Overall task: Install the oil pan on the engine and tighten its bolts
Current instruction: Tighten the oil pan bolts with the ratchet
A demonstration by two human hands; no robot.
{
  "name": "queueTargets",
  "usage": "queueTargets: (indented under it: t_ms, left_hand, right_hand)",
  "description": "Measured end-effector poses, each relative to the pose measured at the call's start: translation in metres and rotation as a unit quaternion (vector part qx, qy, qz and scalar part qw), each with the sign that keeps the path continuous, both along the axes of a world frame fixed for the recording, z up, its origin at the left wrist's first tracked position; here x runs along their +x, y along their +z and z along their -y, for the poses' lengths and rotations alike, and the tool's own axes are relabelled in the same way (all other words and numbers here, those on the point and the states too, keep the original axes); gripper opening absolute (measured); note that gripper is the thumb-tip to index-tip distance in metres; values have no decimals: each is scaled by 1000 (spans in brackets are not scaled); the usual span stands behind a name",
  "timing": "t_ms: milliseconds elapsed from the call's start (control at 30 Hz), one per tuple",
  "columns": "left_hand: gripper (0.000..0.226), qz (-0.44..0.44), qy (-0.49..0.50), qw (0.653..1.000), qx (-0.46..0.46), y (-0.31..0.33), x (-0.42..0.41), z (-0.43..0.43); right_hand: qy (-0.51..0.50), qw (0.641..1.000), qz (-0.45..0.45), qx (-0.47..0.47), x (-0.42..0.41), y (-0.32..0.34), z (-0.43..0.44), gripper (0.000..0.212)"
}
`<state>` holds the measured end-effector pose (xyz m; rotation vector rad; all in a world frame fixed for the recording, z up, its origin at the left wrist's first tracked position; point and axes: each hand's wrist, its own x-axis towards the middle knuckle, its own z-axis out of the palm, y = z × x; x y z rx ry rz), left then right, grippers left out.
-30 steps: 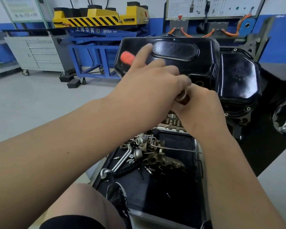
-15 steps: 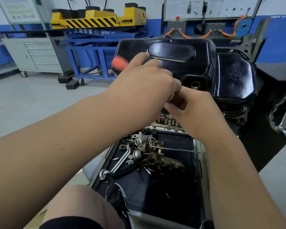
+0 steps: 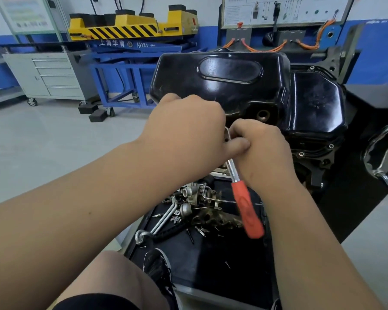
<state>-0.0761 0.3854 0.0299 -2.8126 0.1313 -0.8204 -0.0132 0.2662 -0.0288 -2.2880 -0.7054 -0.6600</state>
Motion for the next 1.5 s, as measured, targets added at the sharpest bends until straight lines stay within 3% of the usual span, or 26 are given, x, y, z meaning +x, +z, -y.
queueTargets:
  t_ms: [67, 133, 233, 300, 367, 433, 567, 667, 767, 833, 900, 1067, 1200, 1267, 1333, 1500]
  left_hand:
    - [43, -1, -4, 1000, -7, 1, 0, 2]
    - [12, -19, -53, 998, -2, 4, 2, 1]
    - [31, -14, -75, 996, 55, 7, 1, 1]
    - [31, -6, -75, 995, 61, 9, -1, -1]
    - [27, -2, -66, 997, 40, 9, -3, -2]
    - [37, -6, -42, 999, 11, 6, -4, -3]
    - [56, -24, 19, 999, -41, -3, -6, -1]
    - [46, -28, 6, 999, -33, -2, -6, 0]
    - [12, -24, -60, 998, 0, 2, -4, -2]
    - [36, -12, -72, 996, 44, 3, -4, -3]
    - [46, 2, -76, 995, 63, 5, -6, -3]
    - [33, 4, -67, 997, 24, 3, -7, -5]
    - [51, -28, -37, 999, 8, 1, -8, -1]
    - [42, -35, -57, 998, -7, 1, -9, 0]
    - [26, -23, -106, 994, 15, 1, -7, -3]
    - [44, -7, -134, 987, 92, 8, -8, -8]
  right_hand:
    - [-19, 1000, 2, 19, 0, -1, -2, 24]
    - [-35, 999, 13, 35, 1, -2, -4, 29]
    - [-11, 999, 9, 43, 5, -3, -5, 35]
    - [17, 999, 7, 30, 8, -2, -2, 39]
    - [31, 999, 14, 20, 9, -1, 1, 35]
    - [23, 999, 22, 8, 9, -1, 3, 29]
    - [-11, 999, 31, -2, 5, -5, -3, 43]
    - [-29, 999, 33, 29, 4, -6, -5, 42]
    - [-14, 999, 13, 44, 4, -4, -6, 24]
    - [1, 999, 10, 31, 5, -3, -6, 25]
    - [11, 1000, 12, 26, 5, -2, -4, 30]
    - [-11, 1000, 17, 17, 8, -1, 4, 33]
    - [-29, 999, 24, 0, 5, -2, 2, 46]
    - [-25, 1000, 11, 9, 4, -2, 1, 41]
    - [4, 1000, -3, 18, 5, 0, 2, 35]
    - [45, 999, -10, -14, 3, 3, 7, 33]
